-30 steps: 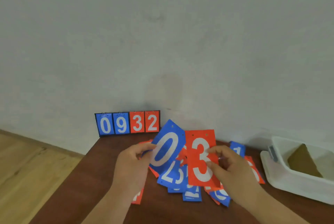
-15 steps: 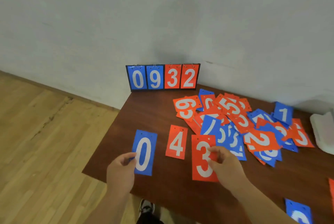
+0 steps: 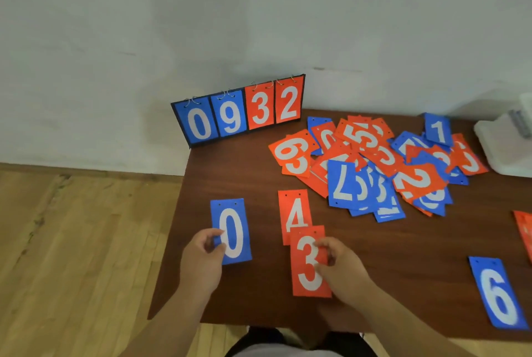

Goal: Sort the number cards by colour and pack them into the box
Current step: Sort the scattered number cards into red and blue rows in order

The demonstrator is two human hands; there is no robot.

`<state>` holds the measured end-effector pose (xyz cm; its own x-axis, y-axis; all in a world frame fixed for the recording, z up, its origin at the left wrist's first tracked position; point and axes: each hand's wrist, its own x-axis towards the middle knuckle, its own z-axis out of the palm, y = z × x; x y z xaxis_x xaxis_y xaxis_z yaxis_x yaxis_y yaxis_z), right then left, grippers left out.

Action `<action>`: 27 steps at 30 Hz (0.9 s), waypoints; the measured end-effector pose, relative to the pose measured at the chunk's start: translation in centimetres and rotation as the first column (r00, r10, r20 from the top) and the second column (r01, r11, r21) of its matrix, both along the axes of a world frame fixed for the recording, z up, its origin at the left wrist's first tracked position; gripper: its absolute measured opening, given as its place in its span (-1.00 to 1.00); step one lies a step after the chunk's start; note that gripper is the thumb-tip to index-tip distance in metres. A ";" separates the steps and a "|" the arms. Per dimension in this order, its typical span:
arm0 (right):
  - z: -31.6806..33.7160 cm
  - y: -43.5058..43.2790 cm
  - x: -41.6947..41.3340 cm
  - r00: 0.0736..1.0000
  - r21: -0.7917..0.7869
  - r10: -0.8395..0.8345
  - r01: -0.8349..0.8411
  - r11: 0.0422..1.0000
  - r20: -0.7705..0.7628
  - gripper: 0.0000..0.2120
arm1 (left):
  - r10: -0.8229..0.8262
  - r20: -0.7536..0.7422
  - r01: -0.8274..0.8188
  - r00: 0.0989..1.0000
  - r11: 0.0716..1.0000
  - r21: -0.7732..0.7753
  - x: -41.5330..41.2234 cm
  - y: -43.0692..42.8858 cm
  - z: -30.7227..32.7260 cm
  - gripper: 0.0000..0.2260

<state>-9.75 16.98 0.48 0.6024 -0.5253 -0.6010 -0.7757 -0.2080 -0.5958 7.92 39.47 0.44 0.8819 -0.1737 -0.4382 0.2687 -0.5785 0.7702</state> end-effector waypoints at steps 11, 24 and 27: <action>2.2 -0.8 -0.8 0.979 -0.047 -0.204 0.205 0.978 0.027 -0.65 | -0.226 -0.004 0.226 0.974 0.973 -0.045 0.6 -2.9 -1.4 -0.78; 2.1 -1.8 0.3 0.966 -0.081 -0.257 0.255 0.963 -0.009 -0.61 | -0.298 -0.010 0.297 0.955 0.953 -0.055 1.3 -5.1 -1.3 -0.77; 2.0 -1.4 3.1 0.984 -0.081 -0.179 0.177 0.981 -0.014 -0.58 | -0.242 0.002 0.242 0.970 0.969 -0.051 2.2 -3.2 -1.3 -0.77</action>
<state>-6.67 15.60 2.44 0.4825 -0.6691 -0.5653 -0.8170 -0.1111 -0.5658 10.09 36.26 -0.86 0.8092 -0.4033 -0.4271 0.1290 -0.5873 0.7990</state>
